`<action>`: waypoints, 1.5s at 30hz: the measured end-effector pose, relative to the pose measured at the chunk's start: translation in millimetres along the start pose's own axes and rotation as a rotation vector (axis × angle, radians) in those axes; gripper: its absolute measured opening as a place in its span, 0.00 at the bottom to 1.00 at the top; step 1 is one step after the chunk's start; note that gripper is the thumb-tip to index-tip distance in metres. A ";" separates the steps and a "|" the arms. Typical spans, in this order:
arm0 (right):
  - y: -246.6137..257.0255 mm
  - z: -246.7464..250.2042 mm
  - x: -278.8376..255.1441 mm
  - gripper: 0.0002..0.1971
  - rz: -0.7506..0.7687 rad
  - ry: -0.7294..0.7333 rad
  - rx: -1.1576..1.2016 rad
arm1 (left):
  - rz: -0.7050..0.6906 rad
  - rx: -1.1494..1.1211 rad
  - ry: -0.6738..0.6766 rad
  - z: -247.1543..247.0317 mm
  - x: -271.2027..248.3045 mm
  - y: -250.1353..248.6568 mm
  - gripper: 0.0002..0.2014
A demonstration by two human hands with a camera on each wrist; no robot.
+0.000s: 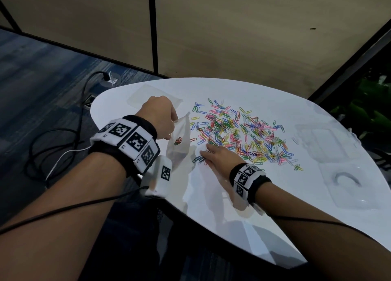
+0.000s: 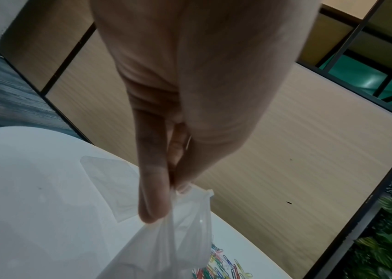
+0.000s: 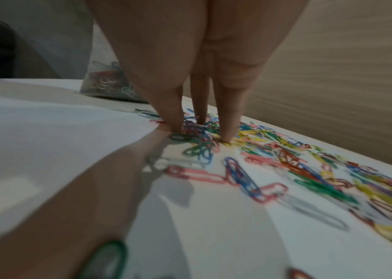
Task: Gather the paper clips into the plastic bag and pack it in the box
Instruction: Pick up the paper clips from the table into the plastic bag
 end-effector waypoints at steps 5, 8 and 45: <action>-21.6 9.4 -1.8 0.09 -0.128 -0.068 0.093 | -0.011 0.004 0.021 -6.9 -0.6 -7.7 0.14; -46.3 22.2 -7.0 0.08 -0.309 -0.169 0.328 | -0.023 0.021 0.048 -12.3 -0.5 -12.6 0.13; 36.8 4.3 -19.1 0.35 0.090 0.091 0.039 | -0.043 0.011 0.006 -6.5 -6.6 -13.0 0.13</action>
Point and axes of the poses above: each hand's wrist, its own x-axis towards the middle knuckle, its own z-axis out of the back of the hand, y = z × x, the point moved 7 cm from there along x, towards the middle knuckle, and after that the axes turned 1 degree about -x, right-handed, at the moved point
